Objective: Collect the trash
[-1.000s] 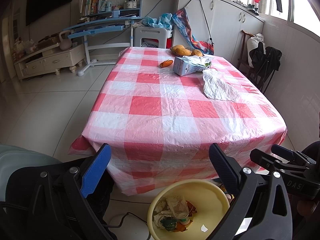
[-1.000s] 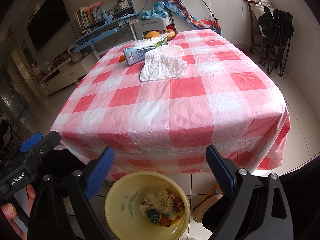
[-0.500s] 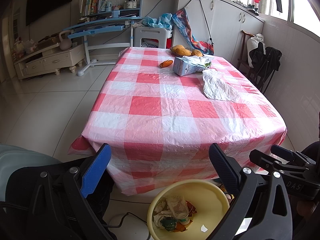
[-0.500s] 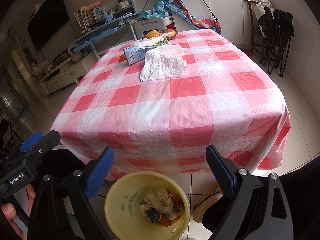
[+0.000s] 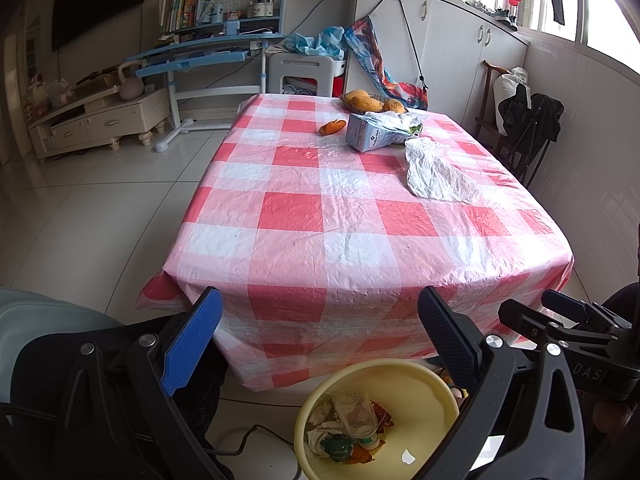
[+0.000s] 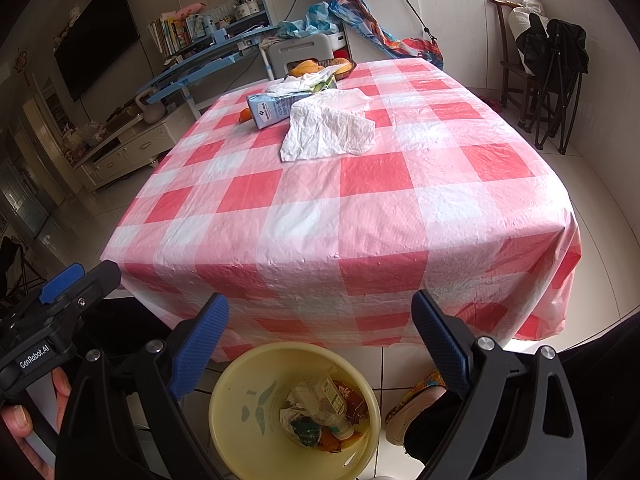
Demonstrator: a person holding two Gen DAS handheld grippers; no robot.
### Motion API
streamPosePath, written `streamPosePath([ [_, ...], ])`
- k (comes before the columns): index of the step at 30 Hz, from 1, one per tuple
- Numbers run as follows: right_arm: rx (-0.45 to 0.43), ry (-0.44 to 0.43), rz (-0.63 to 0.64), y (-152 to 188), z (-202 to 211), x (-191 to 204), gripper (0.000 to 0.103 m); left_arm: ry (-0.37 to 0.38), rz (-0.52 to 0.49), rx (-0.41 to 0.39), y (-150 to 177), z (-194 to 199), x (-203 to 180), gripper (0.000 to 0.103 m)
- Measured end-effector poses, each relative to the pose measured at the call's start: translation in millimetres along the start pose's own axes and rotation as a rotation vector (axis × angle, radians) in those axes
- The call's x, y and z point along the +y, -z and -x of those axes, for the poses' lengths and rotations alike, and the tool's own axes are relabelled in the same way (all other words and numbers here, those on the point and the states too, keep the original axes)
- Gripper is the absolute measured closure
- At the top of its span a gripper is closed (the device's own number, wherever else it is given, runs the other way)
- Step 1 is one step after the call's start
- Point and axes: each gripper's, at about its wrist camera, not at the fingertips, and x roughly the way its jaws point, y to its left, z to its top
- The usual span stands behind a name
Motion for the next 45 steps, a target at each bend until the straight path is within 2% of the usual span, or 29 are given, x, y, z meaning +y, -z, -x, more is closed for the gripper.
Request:
streamPosePath([
  [45, 0.001, 0.002, 0.003, -0.8, -0.3, 3.1, 0.014, 0.002, 0.003, 0.0, 0.3, 0.0, 1.1, 0.008],
])
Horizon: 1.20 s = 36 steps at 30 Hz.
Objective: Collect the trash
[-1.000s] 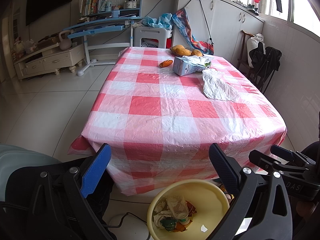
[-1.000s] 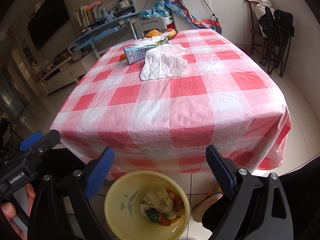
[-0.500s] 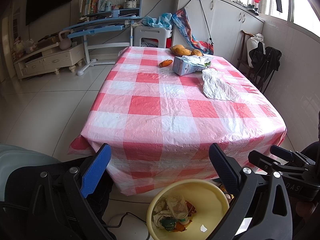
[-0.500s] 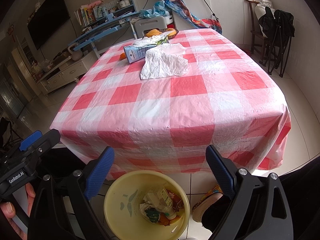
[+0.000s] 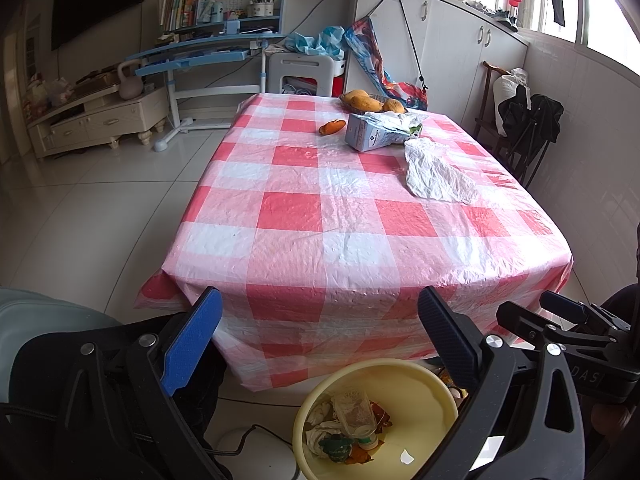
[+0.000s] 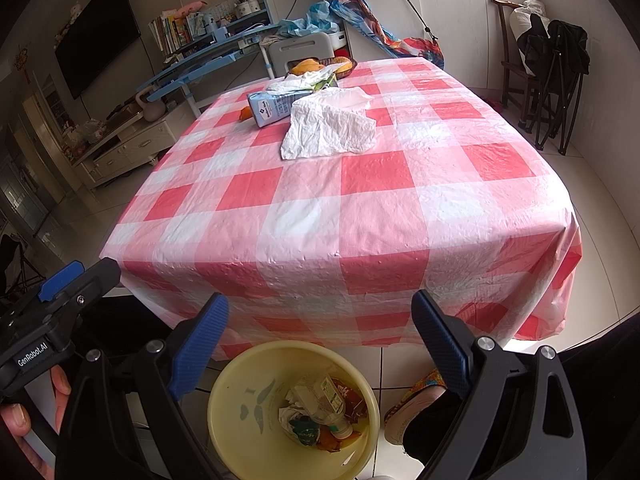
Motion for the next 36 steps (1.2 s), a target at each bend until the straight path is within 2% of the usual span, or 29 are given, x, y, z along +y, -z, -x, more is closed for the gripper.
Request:
streamPosePath([
  [5, -0.005, -0.016, -0.012, -3, 1, -2, 0.014, 0.003, 0.017, -0.01, -2, 2, -2, 0.008],
  [11, -0.02, -0.02, -0.001, -21, -4, -4, 0.014, 0.01, 0.088, -0.027, -3, 7, 5, 0.008],
  [19, -0.007, -0.033, 0.065, -81, -47, 3, 0.014, 0.001, 0.135, -0.032, -9, 3, 7, 0.008],
  [27, 0.025, -0.032, 0.087, -134, -105, 0, 0.017, 0.005, 0.064, -0.026, -40, -21, -8, 0.008],
  [29, 0.047, -0.035, 0.09, -139, -120, -3, 0.023, 0.005, 0.053, -0.03, -51, -28, -12, 0.008],
  [32, 0.059, -0.058, 0.086, -142, -122, -9, 0.041, 0.005, 0.052, -0.032, -63, -38, -13, 0.008],
  [33, 0.071, -0.075, 0.078, -142, -120, -13, 0.056, 0.006, 0.056, -0.032, -67, -41, -11, 0.008],
  [36, 0.09, -0.108, 0.049, -135, -108, -28, 0.074, 0.009, 0.059, -0.031, -75, -52, -15, 0.008],
])
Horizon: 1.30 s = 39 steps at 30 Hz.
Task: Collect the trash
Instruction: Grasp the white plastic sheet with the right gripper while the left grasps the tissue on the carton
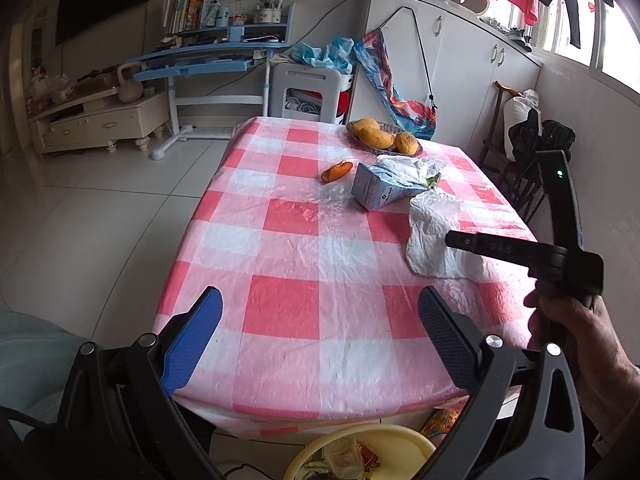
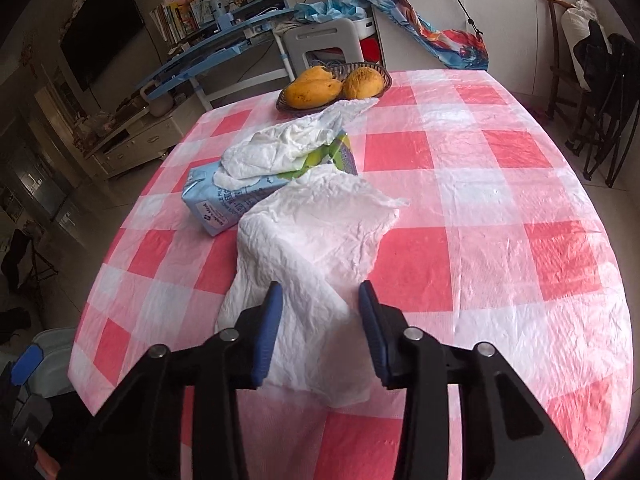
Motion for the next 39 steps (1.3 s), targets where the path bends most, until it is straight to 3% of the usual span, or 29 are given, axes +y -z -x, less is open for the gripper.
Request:
streamPosePath([
  [1, 0.005, -0.003, -0.002, 2, 2, -3, 0.084, 0.001, -0.001, 0.003, -2, -4, 0, 0.008],
  [5, -0.003, -0.017, -0.036, 8, 16, -14, 0.095, 0.005, -0.01, 0.01, -4, -12, -8, 0.008],
  [9, -0.048, 0.013, 0.007, 3, 26, -3, 0.096, -0.001, -0.027, 0.014, -2, -15, -9, 0.008],
  [11, -0.05, 0.0, 0.028, -3, 20, 5, 0.073, 0.001, -0.018, 0.017, -3, -14, -5, 0.008],
  [12, -0.047, -0.008, 0.035, -7, 14, 8, 0.043, 0.001, -0.015, 0.016, -4, -15, -5, 0.008],
  [14, -0.019, 0.004, 0.076, -13, -3, 15, 0.037, -0.002, -0.023, 0.007, -11, -16, -4, 0.008],
  [15, 0.005, 0.005, 0.092, -13, -12, 18, 0.04, -0.005, -0.028, -0.002, -15, -16, -4, 0.008],
  [17, 0.01, 0.05, 0.143, -12, -17, 23, 0.054, -0.005, -0.035, -0.019, -28, -21, -7, 0.008],
  [19, 0.036, 0.049, 0.136, -14, -16, 19, 0.087, -0.005, -0.046, -0.029, -43, -31, -14, 0.008],
  [21, 0.044, 0.047, 0.108, -13, -11, 11, 0.093, 0.001, -0.069, -0.036, -59, -46, -26, 0.008],
  [29, 0.018, 0.015, -0.019, -6, 11, -17, 0.095, 0.005, -0.204, -0.017, -115, -122, -87, 0.008],
  [36, 0.03, -0.028, -0.065, -4, 4, -22, 0.095, -0.024, -0.276, 0.055, -135, -187, -113, 0.011],
  [37, 0.029, -0.033, -0.068, -4, 4, -23, 0.095, -0.022, -0.295, 0.068, -134, -193, -116, 0.014],
  [39, 0.029, -0.045, -0.072, -3, 3, -23, 0.095, -0.007, -0.314, 0.105, -134, -203, -118, 0.045],
])
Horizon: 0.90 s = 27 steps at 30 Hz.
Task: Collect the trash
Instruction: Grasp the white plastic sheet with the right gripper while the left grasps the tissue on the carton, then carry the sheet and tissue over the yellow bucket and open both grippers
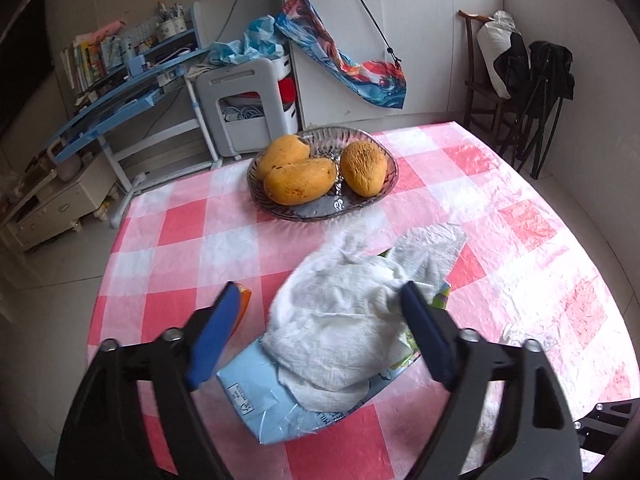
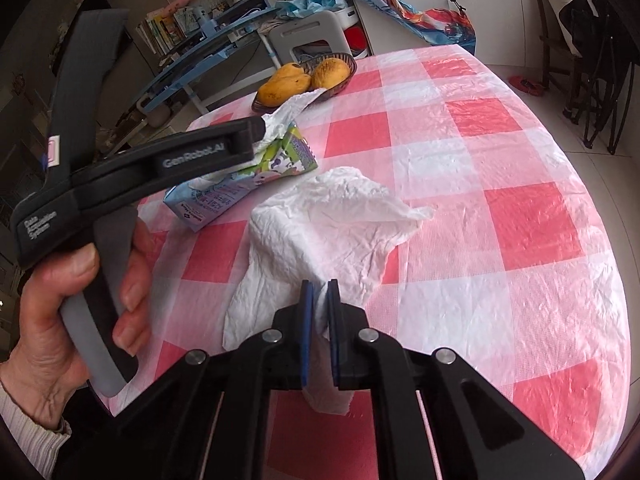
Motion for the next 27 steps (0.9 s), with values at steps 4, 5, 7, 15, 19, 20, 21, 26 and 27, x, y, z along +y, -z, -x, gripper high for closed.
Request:
streamPosePath([
  [4, 0.0, -0.018, -0.006, 2, 1, 0, 0.095, 0.044, 0.033, 0.0, 0, 6, 8, 0.086],
  [5, 0.0, -0.024, -0.009, 3, 1, 0, 0.095, 0.05, 0.047, -0.009, 2, 11, 12, 0.088],
  [7, -0.001, -0.039, -0.021, 4, 2, -1, 0.095, 0.065, 0.081, -0.029, 7, 27, 22, 0.089],
  [15, -0.039, -0.125, -0.065, 5, 19, 4, 0.095, 0.123, 0.297, -0.066, 71, 108, 80, 0.089],
  [19, -0.062, -0.136, -0.042, 7, 31, 13, 0.095, 0.116, 0.378, -0.05, 117, 135, 99, 0.089],
  [20, -0.061, -0.136, -0.034, 8, 32, 15, 0.095, 0.113, 0.383, -0.043, 126, 140, 100, 0.089],
  [21, -0.058, -0.127, -0.016, 8, 32, 17, 0.095, 0.111, 0.382, -0.034, 136, 143, 100, 0.089],
  [26, -0.11, 0.021, 0.097, 6, 23, 35, 0.037, 0.125, 0.376, 0.001, 169, 151, 96, 0.089],
  [27, -0.143, 0.059, 0.112, 5, 20, 36, 0.012, 0.127, 0.372, 0.004, 173, 151, 95, 0.089],
])
